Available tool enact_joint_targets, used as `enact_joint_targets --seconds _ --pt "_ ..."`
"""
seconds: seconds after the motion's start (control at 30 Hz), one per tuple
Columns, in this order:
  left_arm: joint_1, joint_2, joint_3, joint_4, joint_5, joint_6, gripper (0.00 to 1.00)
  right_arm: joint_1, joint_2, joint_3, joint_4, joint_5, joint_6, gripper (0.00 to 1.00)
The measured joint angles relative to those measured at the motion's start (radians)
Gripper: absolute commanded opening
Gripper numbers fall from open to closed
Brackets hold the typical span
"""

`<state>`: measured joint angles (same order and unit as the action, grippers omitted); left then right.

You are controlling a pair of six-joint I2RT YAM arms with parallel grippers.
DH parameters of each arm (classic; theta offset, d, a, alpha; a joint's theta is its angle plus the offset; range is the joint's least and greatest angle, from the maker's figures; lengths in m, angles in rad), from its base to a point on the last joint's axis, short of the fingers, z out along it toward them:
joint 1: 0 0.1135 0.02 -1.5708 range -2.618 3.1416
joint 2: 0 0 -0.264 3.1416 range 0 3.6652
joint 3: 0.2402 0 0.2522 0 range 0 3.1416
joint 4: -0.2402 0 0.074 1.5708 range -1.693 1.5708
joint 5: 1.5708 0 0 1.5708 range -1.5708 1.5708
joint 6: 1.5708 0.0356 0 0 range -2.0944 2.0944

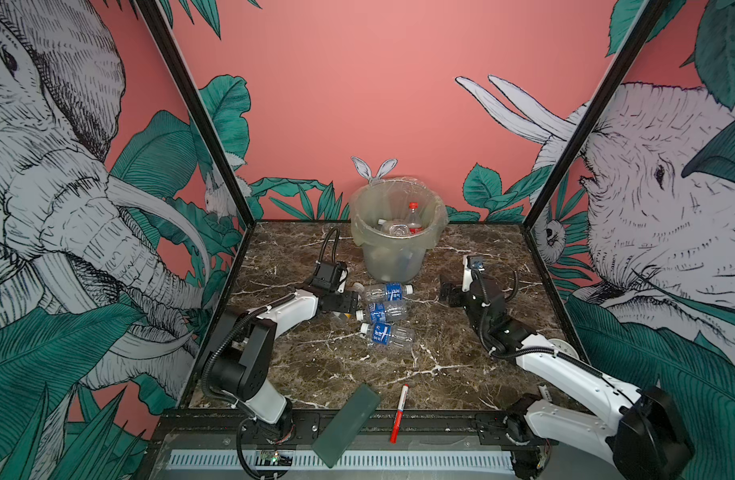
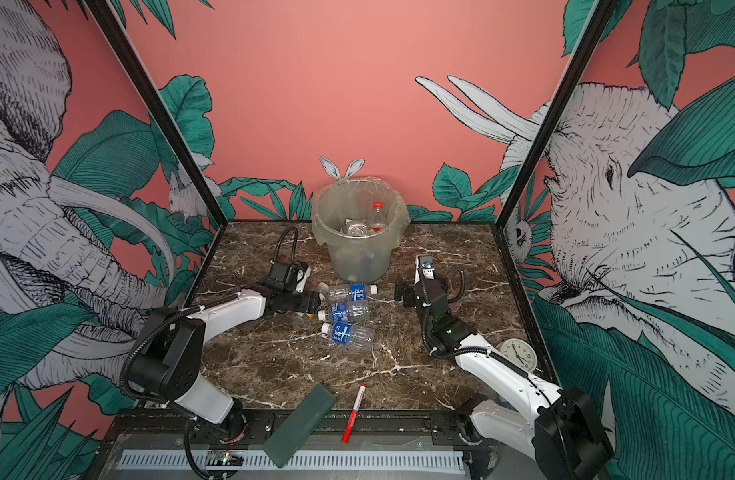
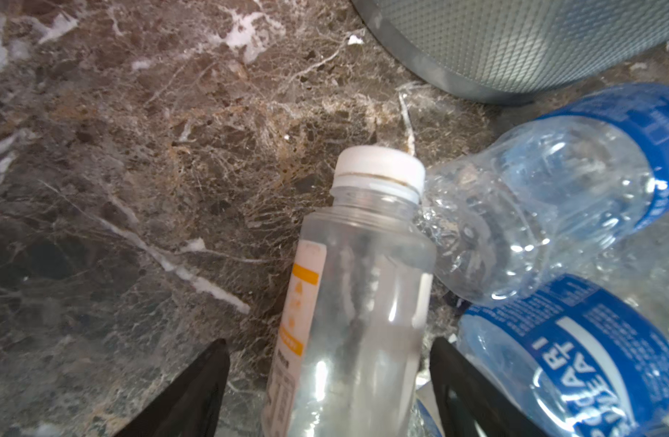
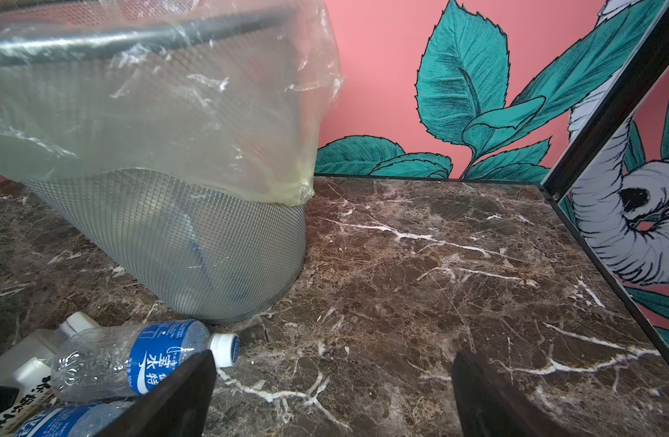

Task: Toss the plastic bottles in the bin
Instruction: 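Lower the left gripper onto the clear white-capped bottle and close on it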

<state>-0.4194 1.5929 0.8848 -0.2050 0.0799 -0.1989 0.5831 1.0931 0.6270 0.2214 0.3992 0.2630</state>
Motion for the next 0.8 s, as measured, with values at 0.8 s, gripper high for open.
enact_joint_targets --seconds 0.8 --pt "-0.001 0.045 0.019 -0.034 -0.09 0.007 0.78 -0.003 0.013 0.002 -0.016 -0.02 0.004 0.99"
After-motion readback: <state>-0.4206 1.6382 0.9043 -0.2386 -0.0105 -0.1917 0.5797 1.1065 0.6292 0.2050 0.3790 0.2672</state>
